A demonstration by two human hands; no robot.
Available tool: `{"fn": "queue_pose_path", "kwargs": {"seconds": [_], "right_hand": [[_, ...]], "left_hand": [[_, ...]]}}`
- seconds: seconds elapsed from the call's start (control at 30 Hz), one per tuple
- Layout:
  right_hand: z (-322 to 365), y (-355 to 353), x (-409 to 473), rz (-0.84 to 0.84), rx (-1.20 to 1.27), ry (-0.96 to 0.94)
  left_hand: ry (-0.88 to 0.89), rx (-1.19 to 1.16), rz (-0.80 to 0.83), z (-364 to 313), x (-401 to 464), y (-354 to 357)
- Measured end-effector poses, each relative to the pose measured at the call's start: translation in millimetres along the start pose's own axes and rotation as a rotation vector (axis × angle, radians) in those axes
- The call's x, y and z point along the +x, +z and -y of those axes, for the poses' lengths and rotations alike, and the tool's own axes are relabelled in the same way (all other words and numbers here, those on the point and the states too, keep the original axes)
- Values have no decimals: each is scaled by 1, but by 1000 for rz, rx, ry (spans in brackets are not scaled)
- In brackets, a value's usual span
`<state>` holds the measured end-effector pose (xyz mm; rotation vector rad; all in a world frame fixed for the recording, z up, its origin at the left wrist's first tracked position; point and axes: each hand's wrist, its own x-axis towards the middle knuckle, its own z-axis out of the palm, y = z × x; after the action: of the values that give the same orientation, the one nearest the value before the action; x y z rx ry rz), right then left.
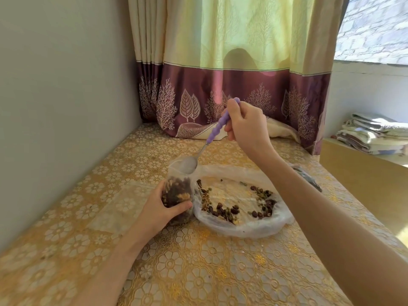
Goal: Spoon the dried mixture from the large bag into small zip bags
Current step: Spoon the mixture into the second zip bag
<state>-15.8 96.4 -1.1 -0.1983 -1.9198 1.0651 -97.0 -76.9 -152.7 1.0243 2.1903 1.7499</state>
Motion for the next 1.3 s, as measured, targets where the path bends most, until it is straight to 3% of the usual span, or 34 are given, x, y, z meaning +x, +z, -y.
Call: {"fn": "queue_pose_path", "kwargs": {"seconds": [0.27,0.4,0.63,0.83,1.03,1.3], "right_hand": [[-45,-37,-15,-157,328,368],[-73,-60,-35,-167,347,538],[-110,-87,-60,-219,17,474],[-121,-98,-64,-194,-123,429],[-120,-94,-76,-121,12,509],[-117,-94,-87,-142,122,505]], "left_hand": [[-23,-13,-9,-1,-1,0],[-40,-30,-13,-3,-1,0],[-52,-30,-14,-2,-2,0],[-40,-8,-27,-1,-1,1],[-21,-14,-26,-2,-2,1],[-42,-34,-19,-3,-3,2]]}}
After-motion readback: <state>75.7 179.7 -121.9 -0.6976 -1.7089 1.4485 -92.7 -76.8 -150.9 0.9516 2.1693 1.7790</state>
